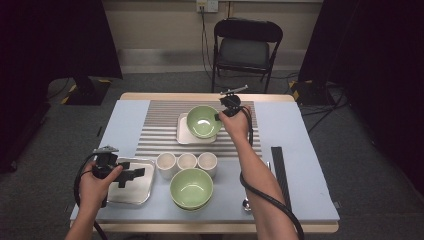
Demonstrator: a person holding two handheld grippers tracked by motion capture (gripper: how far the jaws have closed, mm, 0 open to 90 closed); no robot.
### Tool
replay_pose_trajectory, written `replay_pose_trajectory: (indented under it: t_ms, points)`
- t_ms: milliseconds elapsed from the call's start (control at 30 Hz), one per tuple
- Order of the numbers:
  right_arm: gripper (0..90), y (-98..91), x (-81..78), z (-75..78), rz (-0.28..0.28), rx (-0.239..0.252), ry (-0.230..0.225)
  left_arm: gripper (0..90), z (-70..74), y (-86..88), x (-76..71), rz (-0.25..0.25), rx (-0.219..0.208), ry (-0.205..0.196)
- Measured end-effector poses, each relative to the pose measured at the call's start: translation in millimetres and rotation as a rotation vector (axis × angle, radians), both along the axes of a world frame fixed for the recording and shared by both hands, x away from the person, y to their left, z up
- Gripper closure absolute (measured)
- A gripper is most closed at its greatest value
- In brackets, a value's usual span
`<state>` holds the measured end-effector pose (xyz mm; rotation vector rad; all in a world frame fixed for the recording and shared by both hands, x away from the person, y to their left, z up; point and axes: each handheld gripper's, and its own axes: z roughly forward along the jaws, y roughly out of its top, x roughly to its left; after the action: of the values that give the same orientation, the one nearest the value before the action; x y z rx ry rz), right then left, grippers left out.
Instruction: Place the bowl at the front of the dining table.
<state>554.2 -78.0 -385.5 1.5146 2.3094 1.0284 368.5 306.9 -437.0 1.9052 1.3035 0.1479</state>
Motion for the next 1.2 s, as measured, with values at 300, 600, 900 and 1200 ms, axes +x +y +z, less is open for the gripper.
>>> replay_pose_trajectory:
  t_ms: [300, 600, 900, 1200]
  points:
    - [85.2, 3.2, 2.1, -4.7, -0.001, -0.004, 0.005, 19.3, -0.3, -0.2, -0.1, -0.003, 0.001, 0.003]
    - [85.2, 4.2, 3.8, -5.8, -0.004, 0.009, 0.001, 19.3, -0.9, -0.3, -0.1, -0.007, 0.003, 0.007]
    - [85.2, 7.0, 5.0, -9.3, -0.005, 0.001, 0.0, 19.3, -1.8, -0.6, -0.2, -0.005, 0.002, 0.011]
    - [85.2, 9.8, 6.8, -12.9, -0.005, 0.001, 0.003, 19.3, -1.3, -0.1, -0.2, -0.004, 0.002, 0.006]
